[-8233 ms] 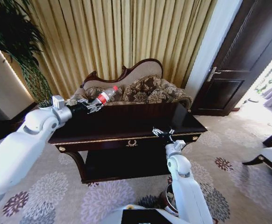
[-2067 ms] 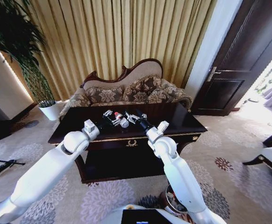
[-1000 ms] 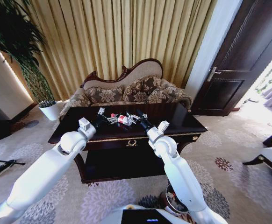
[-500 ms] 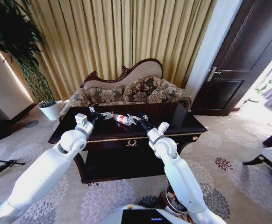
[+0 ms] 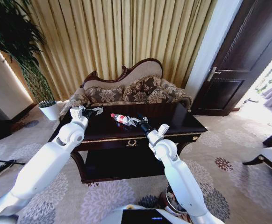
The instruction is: Move to the front of the table and place the trash on the table into the trash bin.
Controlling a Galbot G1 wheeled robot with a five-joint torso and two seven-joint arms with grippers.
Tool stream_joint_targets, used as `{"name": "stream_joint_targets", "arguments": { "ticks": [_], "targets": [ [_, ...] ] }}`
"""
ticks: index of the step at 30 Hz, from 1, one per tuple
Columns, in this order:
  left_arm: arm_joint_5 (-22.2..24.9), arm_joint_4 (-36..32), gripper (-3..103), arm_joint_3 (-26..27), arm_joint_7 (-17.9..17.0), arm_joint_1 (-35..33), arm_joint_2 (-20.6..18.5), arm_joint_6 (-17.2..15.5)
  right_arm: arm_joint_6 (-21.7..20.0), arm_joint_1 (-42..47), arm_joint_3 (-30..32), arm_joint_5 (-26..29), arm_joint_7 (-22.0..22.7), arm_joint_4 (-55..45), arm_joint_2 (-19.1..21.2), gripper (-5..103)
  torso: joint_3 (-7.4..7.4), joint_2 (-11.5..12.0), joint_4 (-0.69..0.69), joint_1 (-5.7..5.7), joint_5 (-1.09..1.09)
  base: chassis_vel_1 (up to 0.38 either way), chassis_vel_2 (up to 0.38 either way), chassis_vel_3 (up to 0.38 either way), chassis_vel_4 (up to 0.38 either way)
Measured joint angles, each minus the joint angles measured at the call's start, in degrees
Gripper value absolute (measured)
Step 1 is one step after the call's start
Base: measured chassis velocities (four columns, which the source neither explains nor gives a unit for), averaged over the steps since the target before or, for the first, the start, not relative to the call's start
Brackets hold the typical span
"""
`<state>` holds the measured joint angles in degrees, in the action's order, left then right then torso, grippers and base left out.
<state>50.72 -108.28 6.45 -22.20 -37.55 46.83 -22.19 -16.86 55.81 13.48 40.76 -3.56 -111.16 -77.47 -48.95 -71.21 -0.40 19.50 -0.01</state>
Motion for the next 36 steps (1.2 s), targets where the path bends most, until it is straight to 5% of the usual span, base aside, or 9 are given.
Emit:
{"name": "stream_joint_targets", "arguments": {
  "ticks": [4,8,16,18,23,30,32,36],
  "targets": [
    [4.4,2.0,100,-0.2,4.4,0.8,1.4,4.9,0.0,0.2,0.6,0.2,0.0,-0.6,0.4,100,0.0,0.0,0.01,0.0,0.01,0.0,0.0,0.0,0.0],
    [6.5,2.6,100,-0.3,3.5,1.6,2.3,5.2,-0.1,0.6,0.8,0.4,-0.1,-1.0,0.5,100,0.0,0.0,0.0,0.0,0.0,0.0,0.0,0.0,0.0],
    [14.6,4.0,100,-0.6,-5.5,5.2,4.3,1.2,-0.1,1.0,0.6,0.4,-0.1,-1.2,0.5,100,0.0,0.0,0.0,0.0,0.0,0.0,0.0,0.0,0.0],
    [18.3,4.1,100,-0.7,-11.1,5.8,4.9,-0.9,-0.1,1.2,0.4,0.4,-0.2,-1.0,0.3,100,0.0,0.0,0.0,0.0,0.0,0.0,0.0,0.0,0.0],
    [20.2,5.2,100,-0.8,-14.9,6.2,5.5,-2.2,-0.1,1.5,-0.1,0.2,-0.3,-0.7,0.0,100,0.0,0.0,0.01,0.0,0.01,0.0,0.0,0.0,0.0],
    [20.9,9.1,100,-1.1,-8.7,8.2,6.5,0.8,-0.1,1.6,-0.2,0.2,-0.4,-0.4,0.0,100,0.0,0.0,0.01,0.0,0.0,0.0,0.0,0.0,0.0],
    [22.6,10.9,100,-1.2,-3.7,9.1,7.3,4.3,-0.1,1.7,-0.2,0.2,-0.5,-0.4,0.2,100,0.0,0.0,-0.01,0.01,0.0,0.0,0.0,0.0,0.0],
    [24.9,12.2,100,-1.3,-2.0,10.1,8.1,5.4,-0.1,1.8,-0.2,0.2,-0.6,-0.4,0.3,100,0.0,0.0,0.01,0.0,0.0,0.0,0.0,0.0,0.0]
  ]
}}
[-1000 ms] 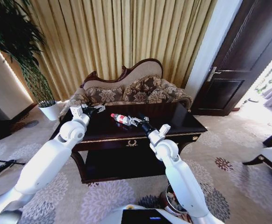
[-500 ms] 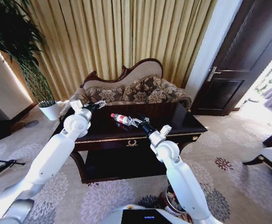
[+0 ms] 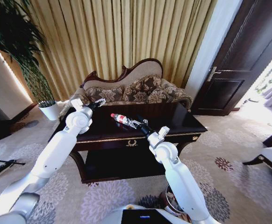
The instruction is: Move to the front of the table and place the trash on the table into the trash bin.
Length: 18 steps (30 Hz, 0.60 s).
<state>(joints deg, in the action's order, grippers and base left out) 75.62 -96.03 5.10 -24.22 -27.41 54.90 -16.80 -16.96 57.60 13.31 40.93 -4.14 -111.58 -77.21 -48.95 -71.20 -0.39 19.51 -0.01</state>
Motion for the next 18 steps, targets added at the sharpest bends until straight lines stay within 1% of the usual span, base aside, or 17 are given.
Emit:
{"name": "stream_joint_targets", "arguments": {
  "ticks": [2,3,4,5,6,7,8,9,10,11,12,13,14,15,16,17,18],
  "targets": [
    [2.4,0.5,100,-0.4,-2.1,0.8,1.0,-0.2,0.0,0.2,0.0,0.0,-0.1,0.0,0.0,100,0.0,0.0,-0.02,0.0,0.0,0.0,0.0,0.0,0.0],
    [2.4,0.5,100,-0.4,-2.1,0.8,1.0,-0.2,0.0,0.2,0.0,0.0,-0.1,0.0,0.0,100,0.0,0.0,-0.02,0.0,0.0,0.0,0.0,0.0,0.0],
    [3.6,0.7,100,-0.5,-4.2,1.3,1.6,-0.9,0.1,0.3,0.0,0.0,-0.1,0.0,0.0,100,0.0,0.0,-0.02,0.0,0.0,0.0,0.0,0.0,0.0],
    [3.6,0.7,100,-0.5,-4.2,1.3,1.6,-0.9,0.1,0.3,0.0,0.0,-0.1,0.0,0.0,100,0.0,0.0,-0.02,0.0,0.0,0.0,0.0,0.0,0.0],
    [4.4,0.7,100,-0.7,-6.0,1.6,1.9,-1.3,0.1,0.4,0.0,0.0,-0.1,0.0,0.1,100,0.0,0.0,-0.02,0.0,-0.01,0.0,0.0,0.0,0.0],
    [5.0,0.7,100,-1.0,-8.8,1.8,2.2,-2.1,0.1,0.4,0.1,0.0,-0.1,-0.1,0.2,100,0.0,0.0,-0.03,0.0,0.0,0.0,0.0,0.0,0.0],
    [5.2,0.5,100,-1.1,-10.7,1.9,2.2,-3.0,0.1,0.4,0.2,0.0,-0.1,-0.1,0.3,100,0.0,0.0,-0.02,0.0,0.0,0.0,0.0,0.0,0.0],
    [5.2,0.5,100,-1.1,-10.7,1.9,2.2,-3.0,0.1,0.4,0.2,0.0,-0.1,-0.1,0.3,100,0.0,0.0,-0.02,0.0,0.0,0.0,0.0,0.0,0.0],
    [5.1,0.2,100,-1.2,-12.0,1.9,2.1,-4.1,0.1,0.5,0.2,0.0,-0.1,-0.2,0.4,100,0.0,0.0,-0.01,0.0,0.0,0.0,0.0,0.0,0.0],
    [3.5,-0.5,100,-1.5,-12.8,1.7,1.5,-5.8,0.1,0.5,0.3,0.1,-0.1,-0.4,0.5,100,0.0,0.0,-0.01,0.0,0.0,0.0,0.0,0.0,0.0],
    [3.5,-0.5,100,-1.5,-12.8,1.7,1.5,-5.8,0.1,0.5,0.3,0.1,-0.1,-0.4,0.5,100,0.0,0.0,-0.01,0.0,0.0,0.0,0.0,0.0,0.0],
    [1.9,-0.8,100,-1.8,-13.0,1.4,1.2,-6.5,0.1,0.6,0.3,0.1,-0.1,-0.5,0.5,100,0.0,0.0,-0.01,0.0,0.0,0.0,0.0,0.0,0.0],
    [-2.1,-1.1,100,-2.2,-12.5,0.9,0.6,-7.2,0.1,0.8,0.3,0.1,-0.1,-0.7,0.5,100,0.0,0.0,0.0,0.0,0.0,0.0,0.0,0.0,0.0],
    [-2.1,-1.1,100,-2.2,-12.5,0.9,0.6,-7.2,0.1,0.8,0.3,0.1,-0.1,-0.7,0.5,100,0.0,0.0,0.0,0.0,0.0,0.0,0.0,0.0,0.0],
    [-5.0,-1.3,100,-2.4,-10.7,0.4,0.0,-7.4,0.1,1.0,0.3,0.1,-0.1,-0.8,0.4,100,0.0,0.0,0.0,0.0,0.01,0.0,0.0,0.0,0.0],
    [-6.7,-1.9,100,-2.4,-9.1,0.0,-0.5,-7.5,0.1,1.3,0.3,0.1,-0.1,-1.0,0.4,100,0.0,0.0,0.0,0.0,0.01,0.0,0.0,0.0,0.0],
    [-6.7,-1.9,100,-2.4,-9.1,0.0,-0.5,-7.5,0.1,1.3,0.3,0.1,-0.1,-1.0,0.4,100,0.0,0.0,0.0,0.0,0.01,0.0,0.0,0.0,0.0]
  ]
}}
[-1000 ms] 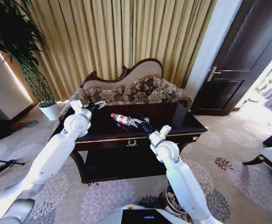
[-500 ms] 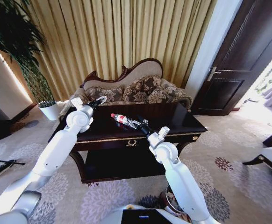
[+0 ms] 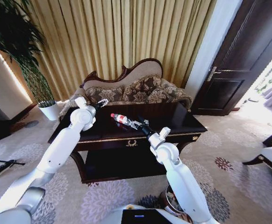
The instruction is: Move to the front of the table and place the trash on the table into the trash bin.
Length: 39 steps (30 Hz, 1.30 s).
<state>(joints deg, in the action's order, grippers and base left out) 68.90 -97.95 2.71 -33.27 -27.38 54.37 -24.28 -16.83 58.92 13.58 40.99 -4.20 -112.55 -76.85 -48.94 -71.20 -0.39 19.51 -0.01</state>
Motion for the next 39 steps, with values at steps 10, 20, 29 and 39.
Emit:
{"name": "stream_joint_targets", "arguments": {
  "ticks": [10,20,29,39],
  "targets": [
    [-17.7,-3.6,100,3.8,16.2,-7.9,-6.3,1.6,-0.1,1.1,1.2,0.2,1.1,-1.9,0.1,100,0.0,0.0,0.0,0.0,0.0,0.0,0.0,0.0,0.0],
    [-19.0,-8.3,100,8.5,16.1,-16.8,-7.1,4.3,-1.0,0.1,2.6,1.0,3.3,-2.4,0.5,100,0.0,0.0,-0.03,0.0,-0.01,0.0,0.0,0.0,0.0],
    [-18.2,-10.4,100,10.2,15.3,-19.1,-7.2,4.7,-2.0,-1.6,5.5,1.4,8.0,-1.9,1.7,100,0.0,0.0,0.0,-0.01,-0.01,0.0,0.0,0.0,0.0],
    [-16.2,-8.9,100,8.2,12.3,-16.9,-5.7,4.5,-2.3,-2.6,6.3,1.7,9.1,-1.1,2.4,100,0.0,0.0,-0.02,0.0,-0.01,0.0,0.0,0.0,0.0]
  ]
}}
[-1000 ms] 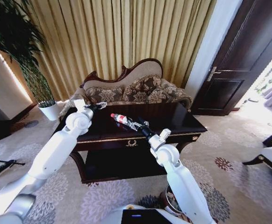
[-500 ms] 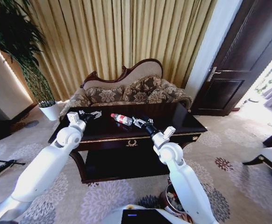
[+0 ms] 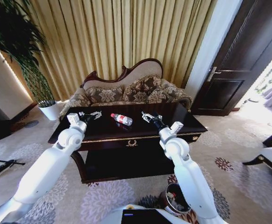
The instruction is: Move to the front of the table and place the trash on the table into the trash bin.
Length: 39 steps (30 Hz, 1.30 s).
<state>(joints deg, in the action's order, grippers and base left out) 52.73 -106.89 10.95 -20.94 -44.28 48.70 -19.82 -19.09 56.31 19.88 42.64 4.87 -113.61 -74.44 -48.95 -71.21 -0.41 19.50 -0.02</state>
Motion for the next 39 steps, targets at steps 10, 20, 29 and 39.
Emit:
{"name": "stream_joint_targets", "arguments": {
  "ticks": [10,20,29,39],
  "targets": [
    [0.1,-1.0,100,3.0,-1.4,-1.8,-1.4,-1.0,0.3,-1.5,-2.0,-0.6,-2.7,2.8,-0.5,100,0.0,0.0,0.01,0.0,0.01,0.0,0.0,0.0,0.0],
    [2.2,-3.1,100,9.3,11.0,-6.4,-4.7,2.6,1.8,-3.1,-4.6,-3.0,-7.3,6.2,-1.0,100,0.0,0.0,0.0,0.0,0.01,0.0,0.0,0.0,0.0],
    [3.0,-5.4,100,17.6,14.9,-13.6,-6.4,4.4,2.9,-9.6,-9.7,-4.3,-8.8,12.9,-1.1,100,0.0,0.0,0.02,0.0,0.02,0.0,0.0,0.0,0.0],
    [3.1,-7.5,100,25.6,18.0,-22.6,-6.4,5.3,4.8,-14.2,-13.4,-9.4,-14.2,18.5,-1.4,100,0.0,0.0,0.01,0.0,0.02,0.0,0.0,0.0,0.0]
  ]
}}
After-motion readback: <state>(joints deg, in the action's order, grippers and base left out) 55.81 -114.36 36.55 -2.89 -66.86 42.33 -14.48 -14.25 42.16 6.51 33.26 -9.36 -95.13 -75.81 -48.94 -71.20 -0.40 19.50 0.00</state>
